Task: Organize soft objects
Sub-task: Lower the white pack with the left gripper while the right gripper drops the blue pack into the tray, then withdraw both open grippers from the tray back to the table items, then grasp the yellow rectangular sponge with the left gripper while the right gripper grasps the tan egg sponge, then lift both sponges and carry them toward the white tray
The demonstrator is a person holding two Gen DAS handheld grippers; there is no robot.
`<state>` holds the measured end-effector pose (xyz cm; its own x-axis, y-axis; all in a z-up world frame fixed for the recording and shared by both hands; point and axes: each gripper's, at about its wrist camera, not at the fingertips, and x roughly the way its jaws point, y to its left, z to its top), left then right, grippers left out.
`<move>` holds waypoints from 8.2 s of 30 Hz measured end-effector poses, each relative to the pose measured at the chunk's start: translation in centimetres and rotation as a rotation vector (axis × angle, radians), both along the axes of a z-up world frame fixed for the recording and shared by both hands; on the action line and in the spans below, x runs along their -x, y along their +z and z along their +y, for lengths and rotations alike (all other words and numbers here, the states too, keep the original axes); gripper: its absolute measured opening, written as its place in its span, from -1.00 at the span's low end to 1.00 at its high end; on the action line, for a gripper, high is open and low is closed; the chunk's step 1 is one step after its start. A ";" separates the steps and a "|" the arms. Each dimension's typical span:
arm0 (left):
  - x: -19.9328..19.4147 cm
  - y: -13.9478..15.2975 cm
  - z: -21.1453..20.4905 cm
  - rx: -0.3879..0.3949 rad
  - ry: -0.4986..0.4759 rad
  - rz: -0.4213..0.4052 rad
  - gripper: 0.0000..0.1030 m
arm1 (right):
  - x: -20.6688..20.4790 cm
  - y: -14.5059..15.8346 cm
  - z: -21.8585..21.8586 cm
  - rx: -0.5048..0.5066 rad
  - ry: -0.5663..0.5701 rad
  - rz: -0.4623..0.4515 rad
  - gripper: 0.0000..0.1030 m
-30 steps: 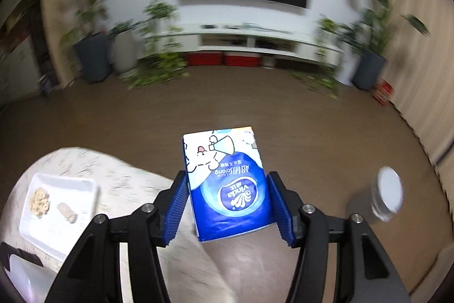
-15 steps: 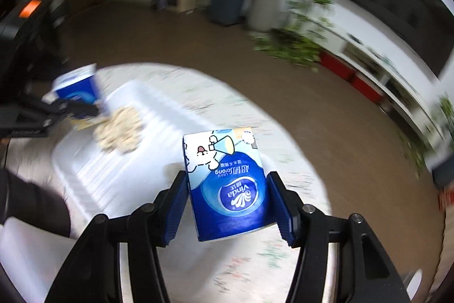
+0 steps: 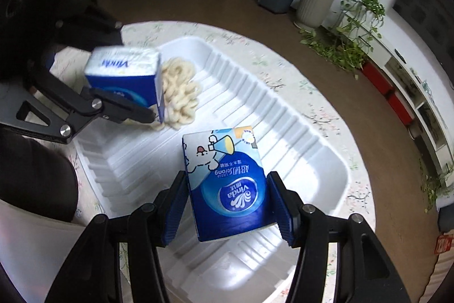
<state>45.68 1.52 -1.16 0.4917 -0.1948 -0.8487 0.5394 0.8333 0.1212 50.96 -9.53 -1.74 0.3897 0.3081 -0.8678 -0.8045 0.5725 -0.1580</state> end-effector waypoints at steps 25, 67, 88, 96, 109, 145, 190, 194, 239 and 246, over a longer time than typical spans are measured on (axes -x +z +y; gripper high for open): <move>0.1 0.6 1.1 0.041 0.060 -0.027 0.18 | 0.6 0.1 -1.5 -0.060 -0.040 -0.042 0.45; 23.5 9.1 18.8 0.259 0.647 -0.271 1.00 | 16.7 12.7 -29.1 -0.400 -0.730 -0.239 1.00; 42.6 5.1 7.1 0.291 0.551 -0.261 1.00 | 40.9 7.0 -21.6 -0.491 -0.617 -0.126 1.00; 42.0 1.5 0.9 0.294 0.513 -0.211 1.00 | 44.0 4.8 -11.9 -0.394 -0.479 -0.197 1.00; 36.9 -1.1 -0.4 0.251 0.585 -0.171 1.00 | 38.5 1.7 -8.7 -0.334 -0.502 -0.102 0.70; 34.8 -2.8 1.4 0.372 0.579 -0.066 -0.49 | 34.7 -0.4 -7.4 -0.360 -0.361 0.052 -0.31; 35.0 -3.9 2.6 0.369 0.608 -0.076 -0.51 | 34.1 -2.0 -9.8 -0.380 -0.426 0.114 -0.30; 35.4 -3.2 3.0 0.369 0.617 -0.106 -0.54 | 34.6 -1.3 -10.0 -0.397 -0.422 0.086 -0.35; 23.6 14.1 20.8 0.087 0.720 -0.302 -0.55 | 20.5 13.7 -39.2 -0.266 -0.913 -0.189 -0.37; 15.5 16.6 19.9 0.050 0.669 -0.311 -0.55 | 12.0 18.4 -38.7 -0.227 -0.916 -0.265 -0.37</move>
<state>30.17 21.40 15.47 0.7356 0.1959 -0.6485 -0.1388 0.9805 0.1388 39.00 -48.27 16.63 0.7352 -0.0624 -0.6750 0.0125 0.9968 -0.0786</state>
